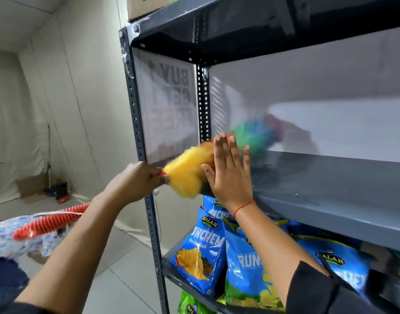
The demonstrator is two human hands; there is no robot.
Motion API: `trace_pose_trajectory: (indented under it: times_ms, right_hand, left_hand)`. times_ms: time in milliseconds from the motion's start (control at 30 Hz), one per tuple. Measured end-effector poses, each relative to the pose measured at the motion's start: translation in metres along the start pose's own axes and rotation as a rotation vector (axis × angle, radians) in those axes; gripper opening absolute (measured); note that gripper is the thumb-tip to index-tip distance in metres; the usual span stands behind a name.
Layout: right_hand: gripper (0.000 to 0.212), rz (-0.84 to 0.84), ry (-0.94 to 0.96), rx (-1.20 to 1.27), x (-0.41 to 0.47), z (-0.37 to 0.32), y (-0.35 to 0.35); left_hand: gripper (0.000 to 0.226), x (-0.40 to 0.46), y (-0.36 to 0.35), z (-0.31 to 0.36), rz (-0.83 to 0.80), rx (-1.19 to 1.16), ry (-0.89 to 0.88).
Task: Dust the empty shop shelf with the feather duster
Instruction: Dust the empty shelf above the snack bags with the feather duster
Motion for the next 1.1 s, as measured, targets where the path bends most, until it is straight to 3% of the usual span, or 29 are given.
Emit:
trace_pose_trajectory:
  times_ms: [100,200,267,367,433,600,767,867,933,1033,1100]
  right_hand:
    - [0.061,0.037,0.025,-0.028,-0.005,0.007,0.012]
    - [0.061,0.08,-0.006,-0.052,-0.008,0.022,0.029]
    - [0.063,0.117,-0.035,-0.082,-0.009,0.034,0.043]
    - [0.065,0.148,-0.064,-0.145,-0.015,0.056,0.063]
    - [0.066,0.151,-0.072,-0.218,-0.019,0.073,0.078]
    - [0.067,0.219,-0.212,-0.34,-0.025,0.12,0.131]
    - [0.067,0.284,-0.316,-0.465,-0.033,0.165,0.179]
    - [0.067,0.299,-0.361,-0.52,-0.039,0.184,0.196]
    - [0.068,0.32,-0.392,-0.537,-0.042,0.192,0.203]
    - [0.068,0.364,-0.426,-0.538,-0.045,0.197,0.21]
    - [0.067,0.363,-0.425,-0.553,-0.046,0.197,0.21]
  left_hand:
    - [0.032,0.011,-0.006,0.01,-0.114,0.127,-0.063]
    - [0.034,0.021,-0.006,0.014,0.031,0.219,-0.056]
    - [0.032,0.028,-0.013,0.022,0.097,0.109,-0.105]
    - [0.028,0.038,-0.036,0.038,-0.018,-0.118,-0.211]
    - [0.026,0.049,-0.045,0.046,-0.102,-0.08,-0.224]
    - [0.032,0.076,-0.05,0.084,0.018,-0.081,-0.284]
    - [0.034,0.09,-0.078,0.141,-0.196,-0.125,-0.484]
    - [0.038,0.106,-0.075,0.172,-0.082,-0.014,-0.501]
    - [0.035,0.111,-0.075,0.192,-0.038,-0.102,-0.555]
    - [0.03,0.113,-0.094,0.219,-0.247,-0.35,-0.663]
    - [0.036,0.116,-0.106,0.233,-0.332,-0.305,-0.682]
Point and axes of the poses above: each hand's wrist, its own x-axis towards the middle knuckle, its own y-axis out of the back of the hand, z = x × y, the point moved 4 cm from there along x, towards the middle knuckle, and after that the axes turned 15 degrees about -y, right-handed, at the moved point
